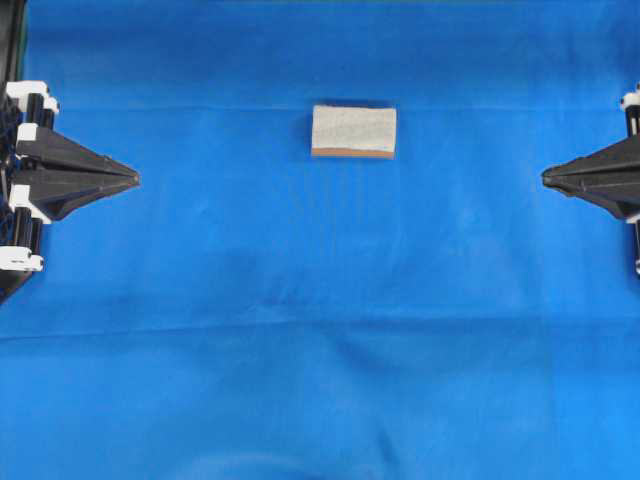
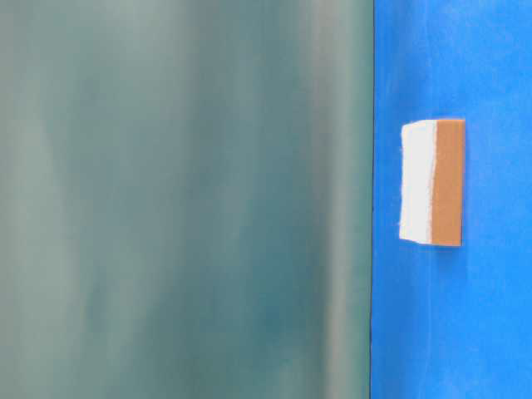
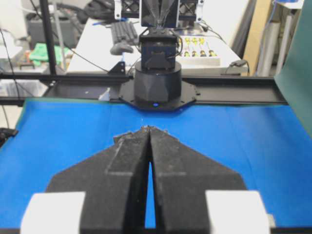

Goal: Hand over the sponge with the left arm and wipe it with the right arm.
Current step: 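Move the left gripper toward the grey-and-tan sponge in the table center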

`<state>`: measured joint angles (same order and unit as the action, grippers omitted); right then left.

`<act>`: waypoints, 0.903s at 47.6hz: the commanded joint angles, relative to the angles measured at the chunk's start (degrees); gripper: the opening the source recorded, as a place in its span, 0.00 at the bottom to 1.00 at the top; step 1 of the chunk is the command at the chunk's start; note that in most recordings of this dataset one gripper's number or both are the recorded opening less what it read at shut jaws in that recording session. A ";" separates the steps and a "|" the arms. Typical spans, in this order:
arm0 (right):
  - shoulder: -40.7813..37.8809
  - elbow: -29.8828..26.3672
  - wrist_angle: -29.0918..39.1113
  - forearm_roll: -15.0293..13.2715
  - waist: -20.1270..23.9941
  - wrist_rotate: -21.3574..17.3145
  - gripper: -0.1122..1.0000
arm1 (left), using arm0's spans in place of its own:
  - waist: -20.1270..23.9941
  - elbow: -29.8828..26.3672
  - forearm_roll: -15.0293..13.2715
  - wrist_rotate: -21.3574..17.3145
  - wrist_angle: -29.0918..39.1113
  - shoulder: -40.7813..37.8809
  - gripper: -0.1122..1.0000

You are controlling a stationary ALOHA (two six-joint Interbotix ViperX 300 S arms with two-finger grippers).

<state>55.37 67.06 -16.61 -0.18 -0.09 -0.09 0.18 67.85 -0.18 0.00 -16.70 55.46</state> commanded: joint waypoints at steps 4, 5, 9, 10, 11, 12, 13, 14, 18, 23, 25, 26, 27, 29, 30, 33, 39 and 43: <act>-1.14 -1.85 0.53 0.09 -0.53 0.18 0.10 | 0.88 -2.46 -0.88 -1.85 -0.97 -2.90 0.10; -1.32 -2.02 0.79 0.00 -0.62 0.26 0.10 | 1.14 -2.72 -0.79 -2.02 -1.14 -3.43 0.10; -2.29 -2.72 1.76 0.00 -1.23 0.26 0.10 | 2.72 -3.96 -0.88 -2.99 -1.85 -5.71 0.10; -2.46 -2.81 1.93 0.00 -1.41 0.26 0.10 | 3.16 -4.31 -0.88 -3.25 -1.85 -6.33 0.10; -2.72 -2.90 2.02 0.09 -1.49 0.18 0.10 | 4.04 -4.83 -0.88 -3.60 -1.76 -7.38 0.10; -2.99 -2.90 2.20 0.00 -1.76 0.26 0.10 | 4.75 -5.10 -0.88 -3.87 -1.76 -8.17 0.10; -3.16 -2.99 2.29 0.00 -1.76 0.26 0.10 | 5.36 -5.36 -0.88 -4.22 -1.76 -8.96 0.10; -3.43 -2.99 2.29 0.00 -1.85 0.18 0.10 | 6.15 -5.63 -0.88 -4.57 -1.85 -9.67 0.10; -4.22 -3.25 2.29 0.00 -1.85 0.26 0.10 | 9.14 -6.59 -0.88 -5.71 -1.85 -13.71 0.10; -4.75 -3.34 2.29 0.00 -1.85 0.18 0.10 | 11.25 -8.35 -0.88 -6.15 -1.93 -19.16 0.11; -4.75 -3.25 2.46 0.00 -1.85 0.18 0.10 | 11.87 -9.49 -0.88 -6.15 -1.58 -22.15 0.12; -4.75 -3.25 2.55 0.09 -1.85 0.18 0.10 | 11.95 -10.11 -0.88 -6.15 -1.49 -23.38 0.13; -4.75 -3.25 2.81 0.00 -1.85 0.18 0.10 | 12.13 -10.81 -0.88 -6.24 -1.32 -24.79 0.17; -4.75 -3.25 3.16 0.00 -1.85 0.18 0.10 | 12.13 -12.22 -0.88 -6.50 -0.88 -27.33 0.24; -4.75 -3.25 3.43 0.00 -1.85 0.18 0.10 | 12.22 -12.92 -0.88 -6.68 -0.62 -28.83 0.30; -4.75 -3.25 3.96 0.00 -1.85 0.18 0.10 | 12.48 -15.38 -0.88 -7.65 0.53 -32.78 0.46; -4.75 -3.16 4.66 0.00 -1.85 -0.09 0.10 | 13.54 -21.01 -0.88 -12.30 4.22 -40.69 0.80; -4.83 -3.16 5.01 0.09 -1.85 -0.35 0.10 | 14.68 -24.52 -0.88 -13.01 7.21 -45.18 0.93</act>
<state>50.80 65.39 -11.69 -0.26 -1.85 -0.26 13.80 47.11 -0.97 -12.92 -11.25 12.92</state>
